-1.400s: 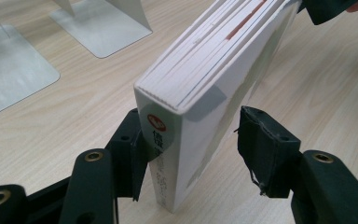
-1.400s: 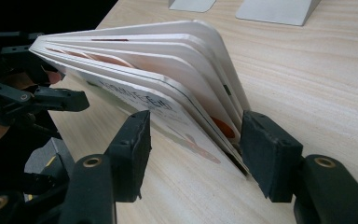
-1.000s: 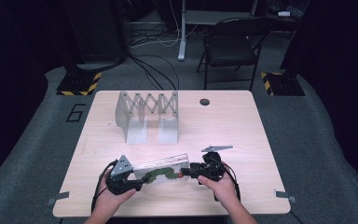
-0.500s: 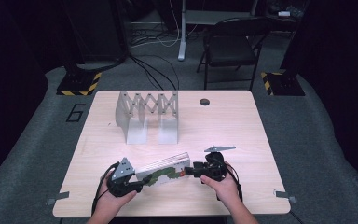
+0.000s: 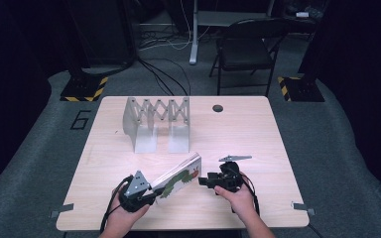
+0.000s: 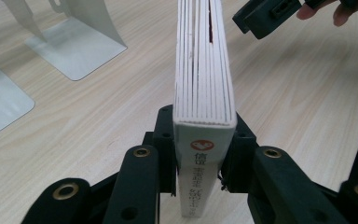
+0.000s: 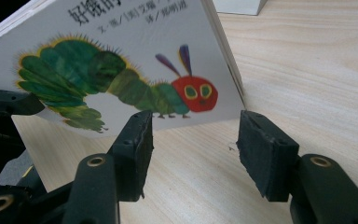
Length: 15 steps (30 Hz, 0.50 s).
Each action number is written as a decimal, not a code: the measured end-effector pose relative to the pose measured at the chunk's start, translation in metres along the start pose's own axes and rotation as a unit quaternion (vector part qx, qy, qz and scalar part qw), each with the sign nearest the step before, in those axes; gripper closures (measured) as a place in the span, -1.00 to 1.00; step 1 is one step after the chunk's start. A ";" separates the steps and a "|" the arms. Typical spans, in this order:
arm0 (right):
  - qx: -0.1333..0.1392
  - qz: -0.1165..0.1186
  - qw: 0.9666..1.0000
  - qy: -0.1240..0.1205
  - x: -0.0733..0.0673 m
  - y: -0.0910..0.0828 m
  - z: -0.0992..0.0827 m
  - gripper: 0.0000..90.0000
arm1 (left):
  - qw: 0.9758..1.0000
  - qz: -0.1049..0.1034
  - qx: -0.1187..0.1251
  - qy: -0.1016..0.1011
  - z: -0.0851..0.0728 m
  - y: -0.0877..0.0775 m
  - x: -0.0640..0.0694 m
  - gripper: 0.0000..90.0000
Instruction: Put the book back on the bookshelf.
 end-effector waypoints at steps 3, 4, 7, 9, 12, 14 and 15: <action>0.000 0.001 1.000 0.002 0.002 -0.001 -0.001 0.00 | 1.000 0.005 0.003 0.007 -0.001 -0.001 0.002 0.65; 0.001 0.001 1.000 0.006 0.002 -0.001 -0.001 0.00 | 1.000 0.008 0.004 0.010 -0.001 -0.002 0.004 0.65; 0.001 0.001 1.000 0.006 0.004 -0.001 -0.001 0.00 | 1.000 0.008 0.003 0.008 -0.003 -0.004 0.004 0.66; 0.002 0.002 1.000 0.010 0.004 -0.001 -0.002 0.00 | 1.000 0.010 0.003 0.005 -0.004 -0.005 0.002 0.66; 0.001 0.001 1.000 0.007 0.004 -0.001 -0.002 0.00 | 1.000 0.009 0.000 0.000 -0.006 -0.007 -0.001 0.65; -0.001 0.000 1.000 0.004 0.005 -0.001 -0.002 0.00 | 1.000 0.002 0.000 -0.006 -0.007 -0.008 -0.002 0.65; -0.003 0.000 1.000 0.009 0.004 0.000 -0.002 0.00 | 1.000 0.000 -0.001 -0.011 -0.007 -0.008 -0.003 0.62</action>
Point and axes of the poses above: each handheld gripper's, and its own axes: y roughly forward along the jaws, z roughly out of its top, x roughly to its right, the point moved 2 cm from there along y, roughly forward along the jaws, and after that the axes turned 6 degrees about -x, right-handed, at the moved point
